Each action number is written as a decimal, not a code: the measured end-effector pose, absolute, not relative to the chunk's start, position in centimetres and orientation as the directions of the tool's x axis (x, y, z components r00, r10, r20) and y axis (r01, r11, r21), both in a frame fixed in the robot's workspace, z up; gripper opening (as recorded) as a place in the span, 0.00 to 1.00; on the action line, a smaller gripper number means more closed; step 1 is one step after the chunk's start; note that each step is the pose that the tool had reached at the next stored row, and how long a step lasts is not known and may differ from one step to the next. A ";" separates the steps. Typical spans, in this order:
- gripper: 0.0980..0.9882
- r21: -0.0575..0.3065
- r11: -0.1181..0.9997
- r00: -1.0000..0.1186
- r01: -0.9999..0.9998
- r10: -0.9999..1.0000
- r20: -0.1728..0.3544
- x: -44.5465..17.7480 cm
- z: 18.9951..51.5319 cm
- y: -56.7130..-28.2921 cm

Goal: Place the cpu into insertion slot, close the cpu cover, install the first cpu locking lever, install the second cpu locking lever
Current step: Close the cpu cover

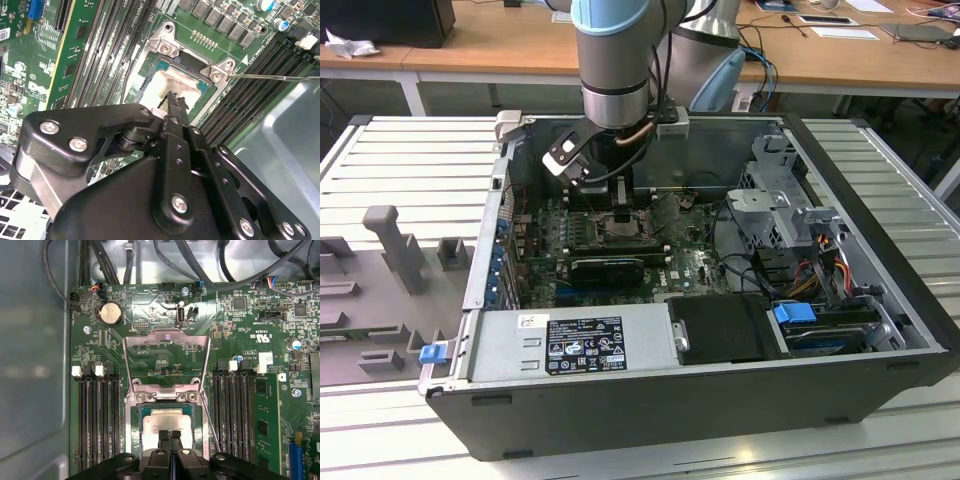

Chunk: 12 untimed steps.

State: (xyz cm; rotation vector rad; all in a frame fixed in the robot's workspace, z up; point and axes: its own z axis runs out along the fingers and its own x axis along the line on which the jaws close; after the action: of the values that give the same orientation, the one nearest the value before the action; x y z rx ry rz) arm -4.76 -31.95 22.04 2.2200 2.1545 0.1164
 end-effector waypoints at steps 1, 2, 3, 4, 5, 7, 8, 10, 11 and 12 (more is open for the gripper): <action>0.01 0.085 -0.031 0.029 0.996 0.999 0.022 -4.4 22.1 -32.0; 0.01 0.085 -0.031 0.029 0.996 0.999 0.022 -4.1 22.1 -32.0; 0.01 0.085 -0.031 0.029 0.996 0.999 0.022 -4.0 22.1 -32.0; 0.01 0.085 -0.031 0.029 0.996 0.999 0.022 -4.0 22.1 -32.0; 0.01 0.084 -0.031 0.029 0.996 0.999 0.021 -4.0 22.1 -32.0; 0.01 0.085 -0.031 0.029 0.996 0.999 0.021 -4.0 22.5 -32.0; 0.01 0.085 -0.031 0.029 0.996 0.999 0.022 -4.0 22.9 -32.0; 0.01 0.085 -0.031 0.029 0.996 0.999 0.022 -4.0 23.6 -32.0; 0.01 0.085 -0.031 0.029 0.996 0.999 0.022 -4.0 24.0 -32.0; 0.01 0.085 -0.031 0.029 0.996 0.999 0.022 -4.0 24.2 -32.0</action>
State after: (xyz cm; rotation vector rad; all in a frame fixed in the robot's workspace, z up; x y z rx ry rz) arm -4.02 -31.97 24.22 2.2202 2.1545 0.1153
